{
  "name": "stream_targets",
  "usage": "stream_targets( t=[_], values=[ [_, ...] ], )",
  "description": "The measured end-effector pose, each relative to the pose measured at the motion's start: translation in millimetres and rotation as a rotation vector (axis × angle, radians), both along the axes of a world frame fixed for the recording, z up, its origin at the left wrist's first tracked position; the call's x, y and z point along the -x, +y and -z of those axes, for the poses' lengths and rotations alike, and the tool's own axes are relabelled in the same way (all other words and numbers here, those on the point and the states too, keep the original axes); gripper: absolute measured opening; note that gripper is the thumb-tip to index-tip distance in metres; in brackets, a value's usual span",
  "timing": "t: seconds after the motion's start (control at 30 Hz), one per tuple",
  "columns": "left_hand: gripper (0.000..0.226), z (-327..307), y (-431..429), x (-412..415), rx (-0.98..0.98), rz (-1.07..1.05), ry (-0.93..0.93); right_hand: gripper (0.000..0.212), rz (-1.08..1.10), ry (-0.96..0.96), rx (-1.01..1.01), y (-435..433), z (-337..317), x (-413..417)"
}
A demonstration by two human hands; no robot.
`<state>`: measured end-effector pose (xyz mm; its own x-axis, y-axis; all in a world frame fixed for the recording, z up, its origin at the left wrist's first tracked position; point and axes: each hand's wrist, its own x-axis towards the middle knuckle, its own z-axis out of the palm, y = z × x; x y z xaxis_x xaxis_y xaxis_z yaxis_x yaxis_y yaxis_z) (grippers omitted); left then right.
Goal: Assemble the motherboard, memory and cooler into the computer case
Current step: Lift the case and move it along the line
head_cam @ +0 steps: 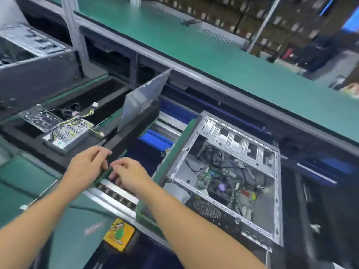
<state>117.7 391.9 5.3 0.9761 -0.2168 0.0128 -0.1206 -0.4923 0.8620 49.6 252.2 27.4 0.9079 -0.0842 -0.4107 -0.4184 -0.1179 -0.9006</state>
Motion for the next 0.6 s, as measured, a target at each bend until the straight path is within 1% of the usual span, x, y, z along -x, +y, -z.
stream_targets(
  t=[0.2,0.3,0.37,0.43,0.5,0.57,0.6],
  values=[
    [0.019,-28,-73,7,0.123,0.152,-0.046,0.013,0.097,-0.069,0.132,-53,-32,19],
    [0.022,-39,-103,21,0.08,0.191,-0.067,0.012,0.095,-0.097,0.184,-86,-45,35],
    [0.02,-45,-126,33,0.04,0.215,-0.049,0.013,0.106,-0.111,0.21,-111,-55,49],
    [0.016,-49,-151,45,-0.034,0.254,-0.039,0.014,0.112,-0.118,0.282,-140,-62,64],
    [0.017,-49,-177,55,-0.142,0.316,-0.016,0.015,0.099,-0.071,0.412,-173,-68,80],
    [0.036,-45,-202,61,-0.285,0.365,0.03,0.02,0.076,0.021,0.664,-210,-71,99],
    [0.047,-43,-213,63,-0.411,0.367,0.027,0.024,0.09,0.066,0.828,-229,-70,109]
  ],
)
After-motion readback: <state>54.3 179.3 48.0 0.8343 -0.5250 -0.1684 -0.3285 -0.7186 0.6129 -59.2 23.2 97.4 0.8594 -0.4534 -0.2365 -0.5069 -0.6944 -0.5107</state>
